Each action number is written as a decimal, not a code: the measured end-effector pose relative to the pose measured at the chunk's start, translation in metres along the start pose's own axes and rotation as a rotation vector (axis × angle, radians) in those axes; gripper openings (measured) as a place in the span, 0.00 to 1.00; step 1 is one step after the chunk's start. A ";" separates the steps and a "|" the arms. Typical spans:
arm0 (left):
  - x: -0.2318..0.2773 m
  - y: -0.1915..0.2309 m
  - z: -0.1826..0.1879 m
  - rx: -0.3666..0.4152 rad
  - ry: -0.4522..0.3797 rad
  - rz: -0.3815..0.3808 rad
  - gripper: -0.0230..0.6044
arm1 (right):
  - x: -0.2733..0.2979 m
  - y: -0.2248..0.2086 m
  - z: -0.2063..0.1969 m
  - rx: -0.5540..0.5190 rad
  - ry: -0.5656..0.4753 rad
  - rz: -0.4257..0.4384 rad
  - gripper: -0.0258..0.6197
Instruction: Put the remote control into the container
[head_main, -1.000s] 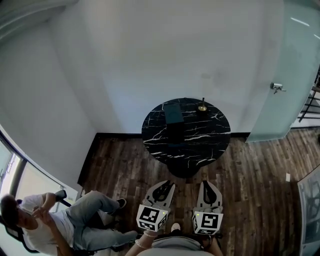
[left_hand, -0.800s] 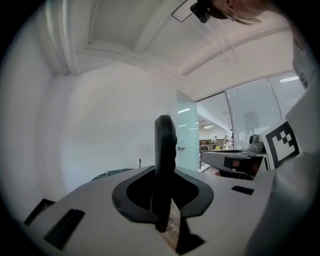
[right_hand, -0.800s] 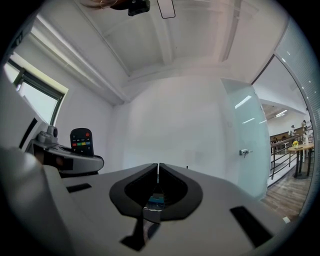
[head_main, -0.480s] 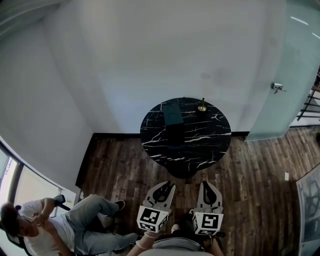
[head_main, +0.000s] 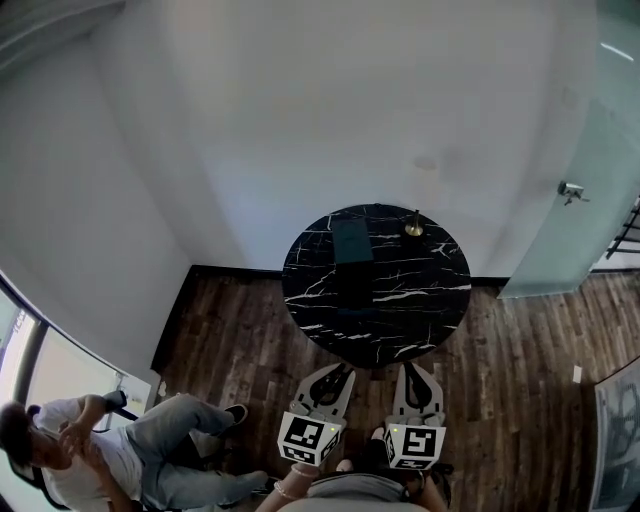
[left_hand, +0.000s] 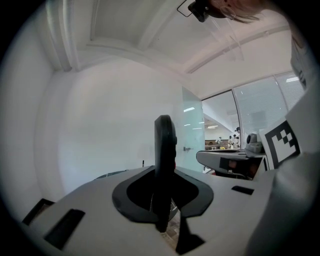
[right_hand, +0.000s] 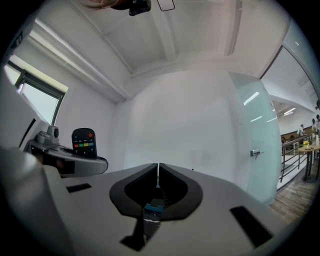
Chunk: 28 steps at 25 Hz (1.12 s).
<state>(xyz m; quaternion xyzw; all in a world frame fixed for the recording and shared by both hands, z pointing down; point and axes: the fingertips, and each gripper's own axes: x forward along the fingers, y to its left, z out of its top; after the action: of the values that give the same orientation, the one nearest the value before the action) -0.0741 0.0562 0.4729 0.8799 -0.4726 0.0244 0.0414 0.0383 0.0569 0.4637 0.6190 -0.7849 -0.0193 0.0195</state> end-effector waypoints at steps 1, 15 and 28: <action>0.007 0.001 0.000 -0.003 0.003 0.003 0.14 | 0.006 -0.003 -0.001 0.002 0.002 0.009 0.06; 0.073 0.011 0.011 -0.016 0.017 0.124 0.14 | 0.074 -0.050 0.004 0.004 -0.010 0.121 0.06; 0.108 0.011 0.014 -0.020 0.012 0.168 0.14 | 0.107 -0.077 -0.004 0.003 0.005 0.171 0.06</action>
<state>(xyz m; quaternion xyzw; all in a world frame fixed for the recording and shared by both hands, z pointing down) -0.0237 -0.0407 0.4683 0.8366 -0.5447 0.0282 0.0509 0.0883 -0.0648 0.4643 0.5497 -0.8350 -0.0148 0.0224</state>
